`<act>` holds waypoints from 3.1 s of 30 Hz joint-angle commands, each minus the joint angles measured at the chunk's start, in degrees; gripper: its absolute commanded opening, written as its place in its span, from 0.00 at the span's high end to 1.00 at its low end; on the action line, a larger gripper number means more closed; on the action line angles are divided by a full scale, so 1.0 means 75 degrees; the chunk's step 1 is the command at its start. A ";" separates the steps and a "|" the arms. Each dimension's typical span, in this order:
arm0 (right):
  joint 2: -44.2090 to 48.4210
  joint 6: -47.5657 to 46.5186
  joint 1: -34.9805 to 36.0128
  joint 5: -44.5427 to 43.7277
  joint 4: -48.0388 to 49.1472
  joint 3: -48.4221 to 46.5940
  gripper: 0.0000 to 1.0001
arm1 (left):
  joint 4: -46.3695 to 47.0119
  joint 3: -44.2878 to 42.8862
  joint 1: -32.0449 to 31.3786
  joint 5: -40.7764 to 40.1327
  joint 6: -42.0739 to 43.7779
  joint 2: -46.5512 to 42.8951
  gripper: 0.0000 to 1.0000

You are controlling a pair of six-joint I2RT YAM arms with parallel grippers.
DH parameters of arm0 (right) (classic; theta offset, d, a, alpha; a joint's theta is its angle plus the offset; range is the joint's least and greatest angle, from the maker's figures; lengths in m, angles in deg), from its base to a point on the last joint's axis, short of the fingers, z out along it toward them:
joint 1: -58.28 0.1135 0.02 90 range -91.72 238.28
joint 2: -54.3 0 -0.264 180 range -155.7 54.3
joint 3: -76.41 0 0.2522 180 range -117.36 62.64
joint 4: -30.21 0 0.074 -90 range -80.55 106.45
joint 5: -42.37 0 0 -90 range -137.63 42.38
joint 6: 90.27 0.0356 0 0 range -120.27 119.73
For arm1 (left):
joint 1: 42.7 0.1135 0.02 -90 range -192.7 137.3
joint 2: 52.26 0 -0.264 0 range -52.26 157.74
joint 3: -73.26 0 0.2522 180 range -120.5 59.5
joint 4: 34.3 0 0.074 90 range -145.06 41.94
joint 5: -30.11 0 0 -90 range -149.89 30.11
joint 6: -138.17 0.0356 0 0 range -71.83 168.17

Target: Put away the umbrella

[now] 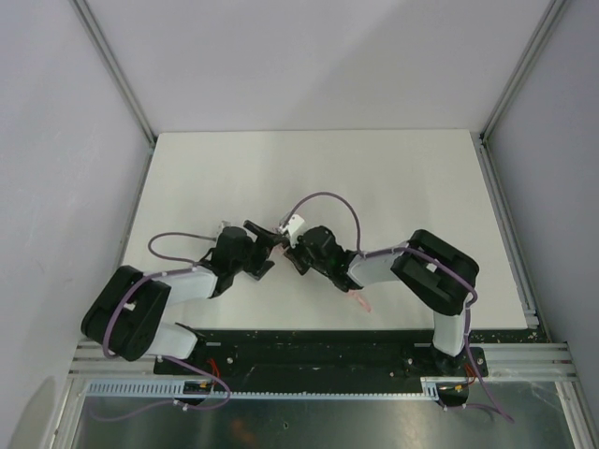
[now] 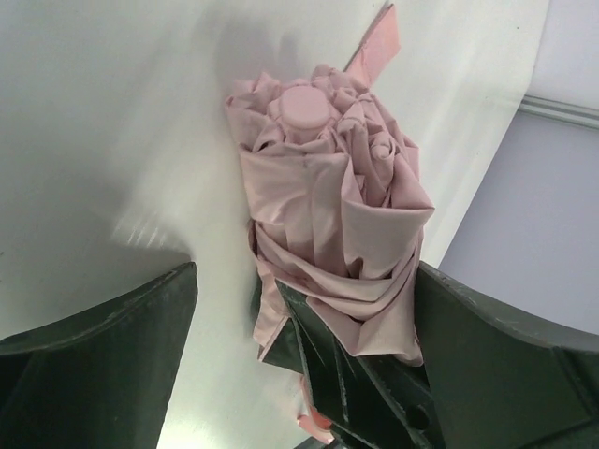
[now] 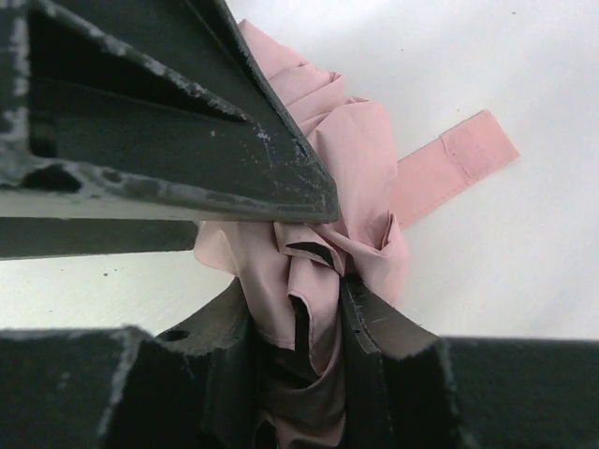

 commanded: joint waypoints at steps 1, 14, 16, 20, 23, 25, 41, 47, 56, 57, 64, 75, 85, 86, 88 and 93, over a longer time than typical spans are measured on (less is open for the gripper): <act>-0.0525 0.0865 -0.0569 0.2246 -0.1161 0.0422 1.00 | -0.0028 0.0357 0.0103 -0.0085 0.0727 0.0628 0.00; -0.1500 0.2596 -0.2086 0.6404 -0.0506 0.0097 1.00 | 0.0041 0.0319 -0.0186 -0.1217 0.0240 0.1181 0.01; -0.1611 0.2728 -0.2151 0.6665 -0.0349 0.0072 1.00 | -0.0150 0.0220 -0.0356 -0.1546 0.0065 0.1408 0.01; -0.1730 0.2821 -0.2172 0.7010 -0.0247 -0.0014 1.00 | -0.0243 -0.0031 -0.0422 -0.1577 -0.0121 0.2039 0.04; -0.1823 0.2808 -0.2185 0.7205 -0.0275 -0.0093 1.00 | -0.0223 -0.0181 -0.0437 -0.1700 -0.0016 0.2276 0.10; -0.1841 0.2781 -0.2182 0.7299 -0.0309 -0.0116 1.00 | -0.0087 -0.0178 -0.0443 -0.1743 0.0124 0.2323 0.21; -0.0036 0.2764 -0.2154 0.5387 -0.2337 -0.0576 0.34 | 0.1315 0.0306 -0.0491 -0.1204 0.0653 0.2158 0.99; 0.0893 0.3074 -0.2317 0.4921 -0.3496 -0.0843 0.21 | 0.1332 0.0339 -0.0480 -0.0889 0.0747 0.1780 1.00; 0.2417 0.5389 -0.3103 0.3832 -0.5170 -0.0612 0.20 | 0.1339 0.0403 -0.0437 0.0181 0.0164 0.1002 1.00; 0.2611 0.5727 -0.3321 0.3827 -0.5208 -0.0458 0.20 | 0.1340 0.0414 -0.0429 0.0319 0.0079 0.0874 1.00; 0.3385 0.7689 -0.4273 0.4533 -0.4811 0.0525 0.22 | 0.1375 0.0330 -0.0410 0.1241 -0.0587 -0.0430 1.00; 0.2279 1.0908 -0.3399 0.5941 -0.0583 0.1804 0.25 | 0.1365 -0.0038 -0.0387 0.2083 -0.1654 -0.1927 1.00; 0.2056 1.3153 -0.2655 0.5512 0.0809 0.2610 0.25 | 0.1792 -0.0631 -0.0386 0.1949 -0.1858 -0.2411 1.00; 0.2044 1.3248 -0.2576 0.5459 0.0846 0.2665 0.26 | 0.1801 -0.0718 -0.0386 0.1947 -0.1852 -0.2409 1.00; 0.2023 1.3386 -0.2484 0.5406 0.0882 0.2800 0.29 | 0.1814 -0.0883 -0.0386 0.1949 -0.1841 -0.2378 1.00; 0.2401 1.3814 -0.2282 0.5012 0.0862 0.3377 0.39 | 0.1834 -0.1152 -0.0386 0.1935 -0.1812 -0.2343 1.00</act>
